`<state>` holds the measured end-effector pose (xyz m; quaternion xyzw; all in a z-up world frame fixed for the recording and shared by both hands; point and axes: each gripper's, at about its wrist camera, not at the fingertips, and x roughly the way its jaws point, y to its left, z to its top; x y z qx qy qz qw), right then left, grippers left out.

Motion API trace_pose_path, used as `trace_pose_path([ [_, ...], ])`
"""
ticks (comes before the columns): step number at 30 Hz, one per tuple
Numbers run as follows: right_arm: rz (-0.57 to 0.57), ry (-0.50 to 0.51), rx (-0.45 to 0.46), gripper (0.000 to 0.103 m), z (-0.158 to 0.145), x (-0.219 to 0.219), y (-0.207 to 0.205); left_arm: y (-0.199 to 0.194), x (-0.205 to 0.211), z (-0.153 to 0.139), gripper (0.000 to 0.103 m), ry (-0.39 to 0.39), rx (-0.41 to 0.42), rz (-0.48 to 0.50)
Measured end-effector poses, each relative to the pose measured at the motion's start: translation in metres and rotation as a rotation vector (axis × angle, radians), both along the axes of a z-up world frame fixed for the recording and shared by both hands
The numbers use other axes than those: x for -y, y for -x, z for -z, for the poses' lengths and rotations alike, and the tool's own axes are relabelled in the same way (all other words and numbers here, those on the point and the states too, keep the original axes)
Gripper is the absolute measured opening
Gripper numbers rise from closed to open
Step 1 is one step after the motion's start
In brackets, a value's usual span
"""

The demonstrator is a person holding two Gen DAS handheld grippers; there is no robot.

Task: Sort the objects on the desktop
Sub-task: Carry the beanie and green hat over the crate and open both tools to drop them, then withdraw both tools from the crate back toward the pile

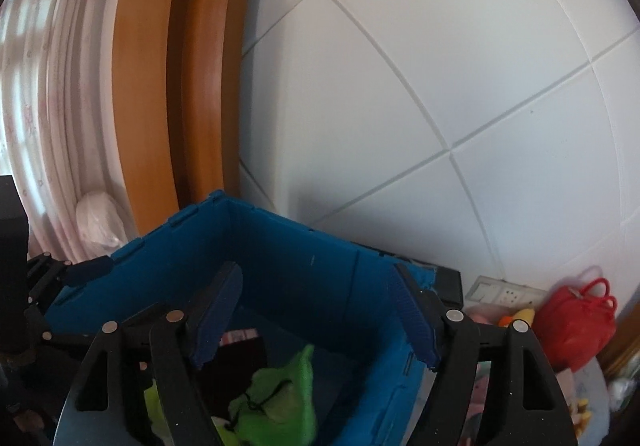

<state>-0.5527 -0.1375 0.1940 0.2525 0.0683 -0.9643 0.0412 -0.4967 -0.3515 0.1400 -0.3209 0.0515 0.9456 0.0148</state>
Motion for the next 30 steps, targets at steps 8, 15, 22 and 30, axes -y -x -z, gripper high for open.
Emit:
trace_pose_path([
  [8, 0.020, -0.008, -0.002, 0.080, -0.008, 0.002, -0.018, -0.018, -0.007, -0.012, 0.073, -0.007, -0.034, -0.007],
  [15, 0.037, -0.012, -0.044, 0.087, -0.031, -0.014, -0.054, -0.057, -0.017, -0.034, 0.074, -0.010, -0.092, -0.015],
  [22, 0.074, -0.018, -0.142, 0.100, -0.053, -0.044, -0.117, -0.117, -0.048, -0.058, 0.079, -0.050, -0.200, -0.019],
  [30, 0.135, 0.013, -0.207, 0.103, -0.060, -0.124, -0.215, -0.193, -0.117, -0.070, 0.079, -0.108, -0.323, 0.044],
])
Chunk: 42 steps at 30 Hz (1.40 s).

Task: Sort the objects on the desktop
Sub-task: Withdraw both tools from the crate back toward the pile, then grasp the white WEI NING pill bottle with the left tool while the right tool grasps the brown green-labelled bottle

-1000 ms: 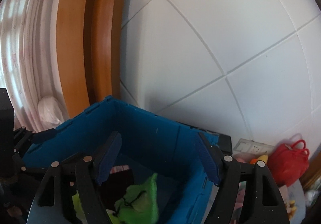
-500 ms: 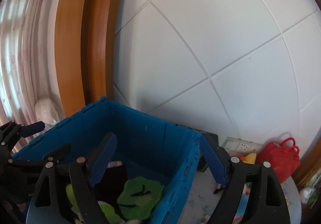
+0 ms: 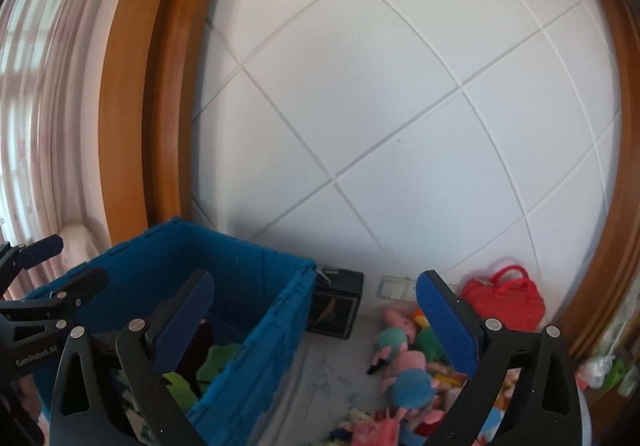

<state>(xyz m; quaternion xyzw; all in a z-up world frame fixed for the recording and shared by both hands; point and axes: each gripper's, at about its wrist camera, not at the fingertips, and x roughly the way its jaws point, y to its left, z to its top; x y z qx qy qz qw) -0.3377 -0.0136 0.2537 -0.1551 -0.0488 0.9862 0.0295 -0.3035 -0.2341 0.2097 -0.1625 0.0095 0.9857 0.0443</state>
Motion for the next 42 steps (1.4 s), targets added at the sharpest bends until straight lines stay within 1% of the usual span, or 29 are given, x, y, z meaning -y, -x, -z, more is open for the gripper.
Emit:
trace_pose_path([
  [2, 0.013, 0.023, -0.007, 0.103, -0.001, -0.027, -0.027, -0.020, -0.023, 0.002, 0.079, -0.015, -0.016, 0.043],
  [5, 0.034, 0.026, -0.003, 0.103, 0.004, -0.062, -0.063, -0.044, -0.058, 0.011, 0.079, -0.024, -0.026, 0.119],
  [6, 0.065, 0.021, 0.002, 0.103, 0.013, -0.088, -0.086, -0.050, -0.070, 0.016, 0.079, -0.020, -0.029, 0.138],
  [7, 0.065, 0.021, 0.002, 0.103, 0.013, -0.088, -0.086, -0.056, -0.083, 0.023, 0.079, -0.016, -0.032, 0.156],
  [11, 0.124, 0.032, 0.053, 0.103, 0.042, -0.140, -0.126, -0.069, -0.126, 0.057, 0.079, 0.003, 0.005, 0.237],
  [14, 0.175, 0.047, 0.107, 0.103, 0.073, -0.176, -0.150, -0.073, -0.154, 0.090, 0.079, 0.014, 0.058, 0.289],
  [15, 0.195, 0.049, 0.125, 0.103, 0.085, -0.187, -0.158, -0.075, -0.164, 0.102, 0.079, 0.024, 0.070, 0.320],
  [18, 0.239, 0.071, 0.189, 0.103, 0.122, -0.216, -0.178, -0.080, -0.189, 0.139, 0.079, 0.042, 0.155, 0.365],
  [21, 0.284, 0.106, 0.269, 0.103, 0.162, -0.242, -0.196, -0.091, -0.213, 0.180, 0.079, 0.059, 0.257, 0.407],
  [22, 0.299, 0.123, 0.299, 0.103, 0.176, -0.250, -0.201, -0.096, -0.221, 0.198, 0.079, 0.069, 0.300, 0.419],
  [25, 0.342, 0.185, 0.398, 0.103, 0.221, -0.275, -0.221, -0.107, -0.239, 0.244, 0.079, 0.102, 0.414, 0.425],
  [28, 0.408, 0.224, 0.509, 0.103, 0.269, -0.295, -0.234, -0.114, -0.253, 0.286, 0.079, 0.106, 0.524, 0.424],
  [29, 0.430, 0.246, 0.541, 0.103, 0.286, -0.302, -0.240, -0.116, -0.257, 0.295, 0.079, 0.099, 0.552, 0.428],
  [30, 0.455, 0.294, 0.582, 0.103, 0.306, -0.312, -0.251, -0.119, -0.260, 0.304, 0.079, 0.091, 0.575, 0.429],
  [31, 0.455, 0.294, 0.582, 0.103, 0.306, -0.312, -0.251, -0.121, -0.262, 0.314, 0.079, 0.082, 0.602, 0.424],
  [34, 0.490, 0.367, 0.652, 0.103, 0.339, -0.326, -0.261, -0.129, -0.274, 0.339, 0.079, 0.072, 0.659, 0.412],
  [36, 0.500, 0.410, 0.700, 0.103, 0.360, -0.331, -0.267, -0.133, -0.282, 0.350, 0.079, 0.078, 0.682, 0.404],
  [38, 0.493, 0.446, 0.735, 0.103, 0.377, -0.331, -0.271, -0.137, -0.289, 0.360, 0.079, 0.088, 0.702, 0.401],
  [39, 0.488, 0.477, 0.757, 0.103, 0.391, -0.330, -0.274, -0.139, -0.291, 0.363, 0.079, 0.089, 0.710, 0.401],
  [41, 0.483, 0.495, 0.761, 0.103, 0.396, -0.331, -0.276, -0.141, -0.298, 0.370, 0.079, 0.098, 0.729, 0.404],
  [42, 0.472, 0.535, 0.765, 0.103, 0.404, -0.330, -0.278, -0.142, -0.301, 0.374, 0.079, 0.101, 0.736, 0.403],
])
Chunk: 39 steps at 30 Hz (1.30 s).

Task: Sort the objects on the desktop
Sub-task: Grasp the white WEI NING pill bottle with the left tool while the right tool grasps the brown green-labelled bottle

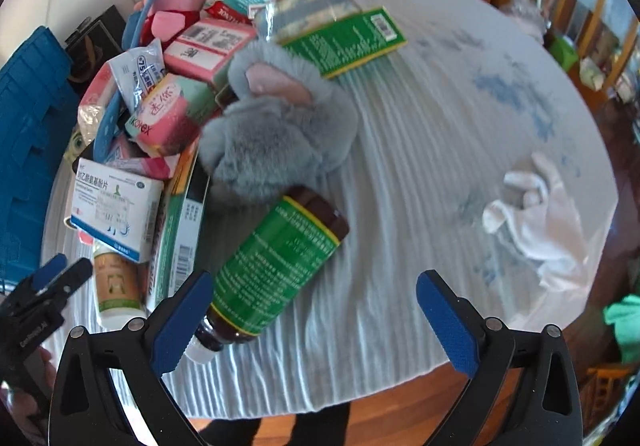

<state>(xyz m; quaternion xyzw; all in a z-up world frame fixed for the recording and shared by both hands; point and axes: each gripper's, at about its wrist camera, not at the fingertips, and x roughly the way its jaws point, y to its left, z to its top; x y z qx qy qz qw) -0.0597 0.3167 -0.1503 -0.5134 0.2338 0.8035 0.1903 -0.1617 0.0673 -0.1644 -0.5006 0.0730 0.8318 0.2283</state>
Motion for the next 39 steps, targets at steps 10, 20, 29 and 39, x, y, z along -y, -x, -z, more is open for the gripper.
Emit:
trace_pose_path([
  [10, 0.010, 0.048, 0.027, 0.103, 0.014, 0.007, 0.011, -0.002, -0.019, 0.026, 0.079, 0.042, 0.069, 0.008],
  [20, 0.014, 0.066, 0.064, 0.103, 0.032, 0.012, 0.026, -0.001, -0.011, 0.037, 0.079, 0.094, 0.065, -0.015],
  [29, 0.015, 0.046, 0.066, 0.103, 0.033, 0.014, 0.032, 0.002, -0.005, 0.051, 0.079, 0.126, 0.102, -0.028],
  [39, 0.002, 0.084, 0.060, 0.068, 0.039, 0.017, 0.034, -0.008, -0.012, 0.050, 0.053, 0.151, 0.091, 0.047],
])
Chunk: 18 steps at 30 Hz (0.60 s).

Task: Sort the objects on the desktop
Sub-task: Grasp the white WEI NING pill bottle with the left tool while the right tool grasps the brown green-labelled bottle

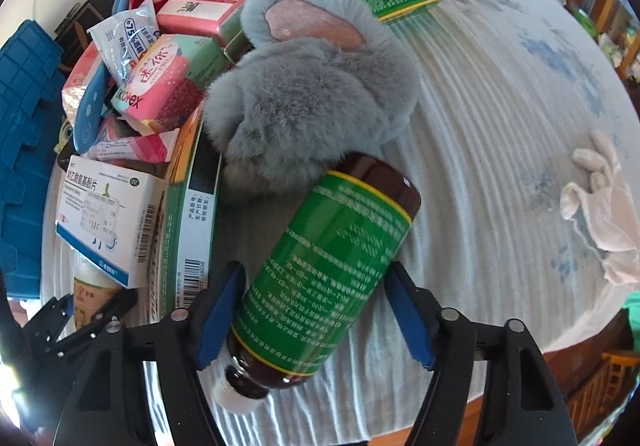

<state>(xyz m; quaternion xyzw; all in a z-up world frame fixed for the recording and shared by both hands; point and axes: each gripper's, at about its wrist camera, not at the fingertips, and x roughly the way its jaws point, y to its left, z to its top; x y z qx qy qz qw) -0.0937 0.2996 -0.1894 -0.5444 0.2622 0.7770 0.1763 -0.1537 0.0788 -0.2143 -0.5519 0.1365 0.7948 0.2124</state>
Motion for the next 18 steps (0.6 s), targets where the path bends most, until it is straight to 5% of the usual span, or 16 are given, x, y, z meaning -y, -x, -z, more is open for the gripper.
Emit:
trace_pose_path([
  [10, 0.016, 0.000, -0.021, 0.059, -0.005, 0.001, -0.012, -0.007, 0.011, -0.017, 0.052, -0.045, -0.026, 0.017],
  [18, 0.028, -0.074, -0.101, 0.056, -0.045, 0.004, -0.028, -0.008, 0.025, -0.056, 0.052, -0.099, -0.131, -0.016],
])
